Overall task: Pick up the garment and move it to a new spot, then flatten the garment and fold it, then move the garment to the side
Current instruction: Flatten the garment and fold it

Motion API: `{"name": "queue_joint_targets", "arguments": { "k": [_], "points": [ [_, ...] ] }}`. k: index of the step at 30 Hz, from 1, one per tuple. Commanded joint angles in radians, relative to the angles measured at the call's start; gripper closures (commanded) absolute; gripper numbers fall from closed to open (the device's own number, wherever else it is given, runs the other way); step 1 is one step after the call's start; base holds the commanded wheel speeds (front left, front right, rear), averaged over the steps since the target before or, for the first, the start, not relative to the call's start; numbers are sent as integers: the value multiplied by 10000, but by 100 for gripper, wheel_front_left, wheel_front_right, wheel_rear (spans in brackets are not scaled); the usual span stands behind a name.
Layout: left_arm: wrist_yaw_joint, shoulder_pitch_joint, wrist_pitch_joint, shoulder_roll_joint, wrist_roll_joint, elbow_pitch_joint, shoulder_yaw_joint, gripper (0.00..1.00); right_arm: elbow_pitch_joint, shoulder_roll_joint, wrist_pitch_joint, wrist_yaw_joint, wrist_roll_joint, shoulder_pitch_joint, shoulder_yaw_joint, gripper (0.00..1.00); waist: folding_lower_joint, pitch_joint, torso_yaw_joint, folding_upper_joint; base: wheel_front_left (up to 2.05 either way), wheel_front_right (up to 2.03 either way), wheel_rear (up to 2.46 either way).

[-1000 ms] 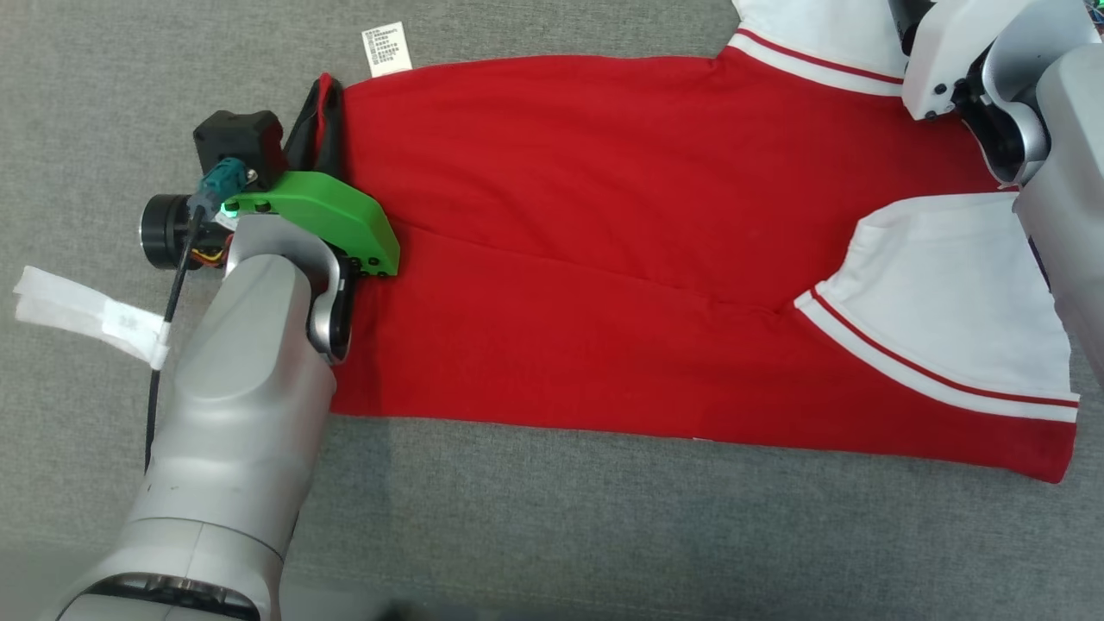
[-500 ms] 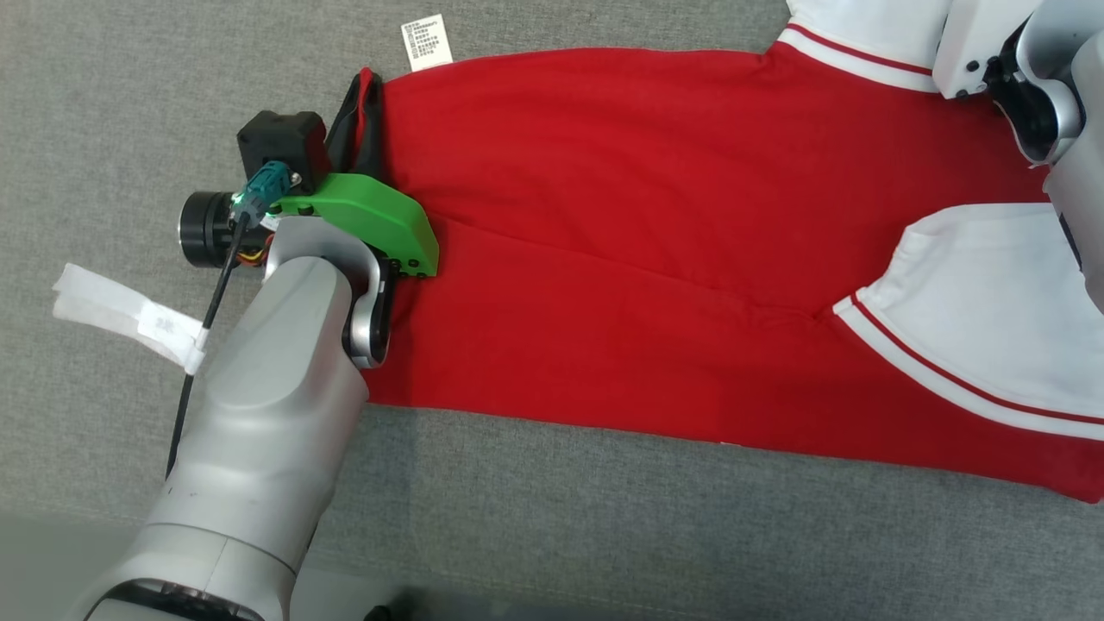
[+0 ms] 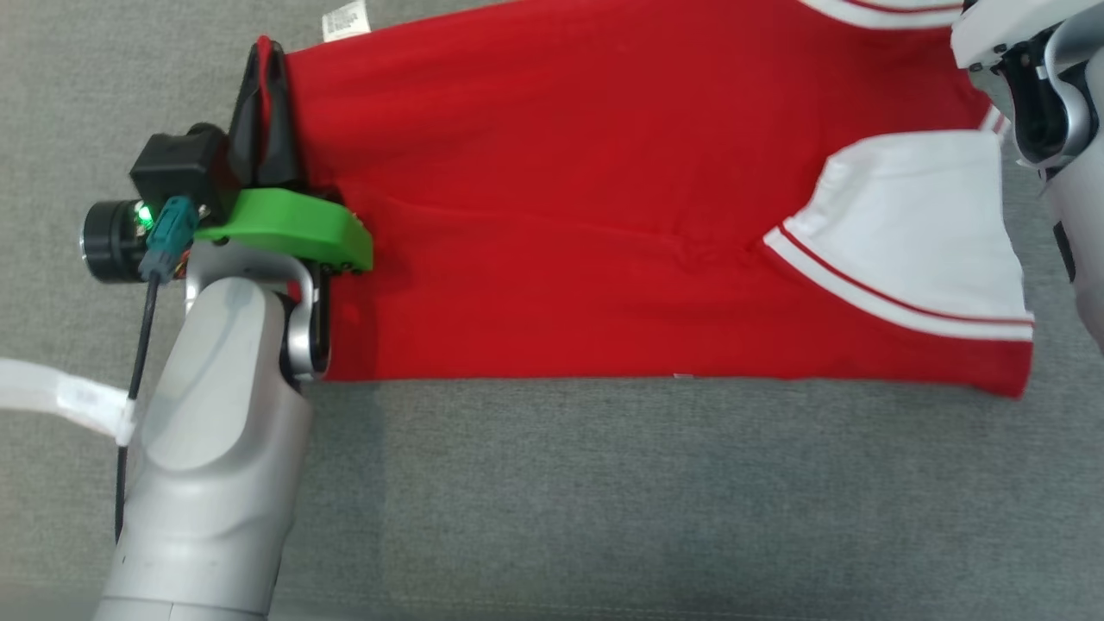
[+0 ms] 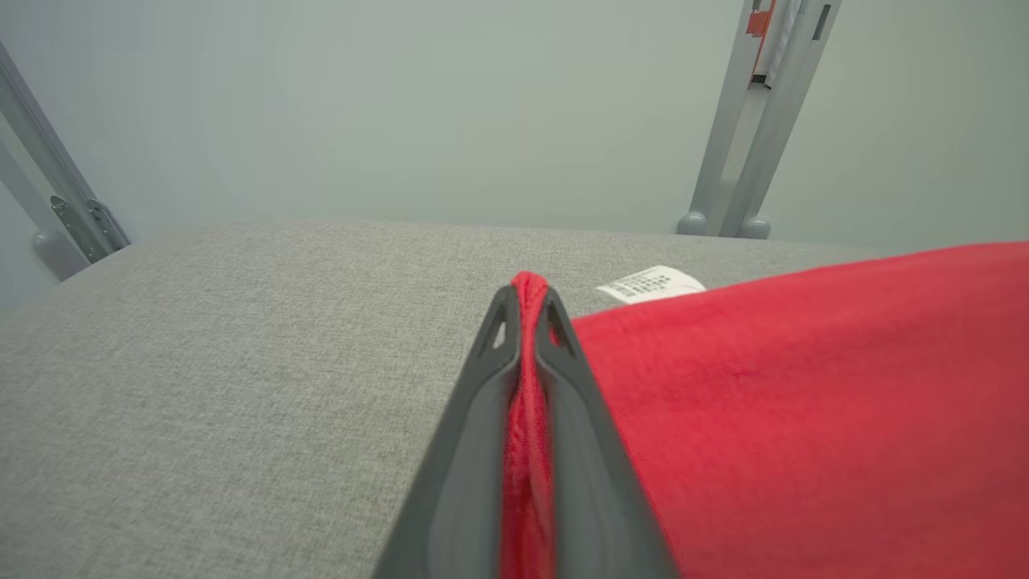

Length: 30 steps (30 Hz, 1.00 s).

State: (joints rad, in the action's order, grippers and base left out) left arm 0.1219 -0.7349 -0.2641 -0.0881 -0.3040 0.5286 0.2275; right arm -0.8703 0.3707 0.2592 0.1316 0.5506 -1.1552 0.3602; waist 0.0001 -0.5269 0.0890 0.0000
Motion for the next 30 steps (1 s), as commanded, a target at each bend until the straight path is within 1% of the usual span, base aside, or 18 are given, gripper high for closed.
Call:
{"name": "queue_joint_targets", "arguments": {
  "k": [1, 5, 9, 11, 13, 16, 17, 18, 19, 20, 25, 30],
  "points": [
    [-50, 347, 8, -143, 158, -121, -222, 100, 494, 14, 61, -20, -10, 537, -287, 100, -1, 416, -503, 0, 0, 0, 0],
    [-297, 1014, 8, -183, 522, -453, -769, 100, 2293, -287, 61, -20, 51, 2210, -1026, 100, -1, 883, -889, 0, 0, 0, 0],
    [-461, 2042, 8, -106, 789, -712, -1305, 100, 3547, -666, 55, -20, 249, 4315, -1338, 100, -1, 1368, -1163, 0, 0, 0, 0],
    [-541, 2566, 8, -51, 888, -641, -1506, 100, 3889, -880, 57, -18, 330, 5127, -1403, 100, -1, 1540, -1323, 0, 0, 0, 0],
    [-613, 3033, 8, 2, 957, -518, -1660, 100, 3920, -1053, 56, -18, 316, 5873, -1346, 100, -1, 1688, -1441, 0, 0, 0, 0],
    [-702, 3568, 8, 126, 985, -155, -1823, 100, 3587, -1257, 57, -20, 256, 6619, -1342, 100, -1, 1808, -1518, 0, 0, 0, 0],
    [-747, 3711, 8, 172, 991, -20, -1843, 61, 3434, -1333, 57, -20, 286, 6749, -1375, 100, -1, 1846, -1527, 0, 0, 0, 0],
    [-743, 3759, 8, 195, 984, -4, -1874, 33, 3387, -1363, 57, -20, 275, 6770, -1414, 96, -1, 1861, -1526, 0, 0, 0, 0],
    [-731, 3846, 8, 224, 1007, 9, -1909, 0, 3285, -1431, 57, -20, 294, 6862, -1514, 36, -1, 1896, -1503, 0, 0, 0, 0],
    [-702, 3930, 8, 252, 1009, -41, -1942, 0, 3214, -1465, 57, -20, 315, 6948, -1611, 0, -1, 1923, -1470, 0, 0, 0, 0],
    [-485, 4431, 8, 348, 1051, -670, -2039, 0, 2949, -1445, 58, -17, 254, 7063, -2073, 0, -1, 2084, -1138, 0, 0, 0, 0],
    [-326, 4926, 7, 361, 637, -1232, -1706, 0, 2113, -1214, 58, -18, 178, 6753, -2139, 0, -1, 2163, -699, 0, 0, 0, 0]
  ]
}}
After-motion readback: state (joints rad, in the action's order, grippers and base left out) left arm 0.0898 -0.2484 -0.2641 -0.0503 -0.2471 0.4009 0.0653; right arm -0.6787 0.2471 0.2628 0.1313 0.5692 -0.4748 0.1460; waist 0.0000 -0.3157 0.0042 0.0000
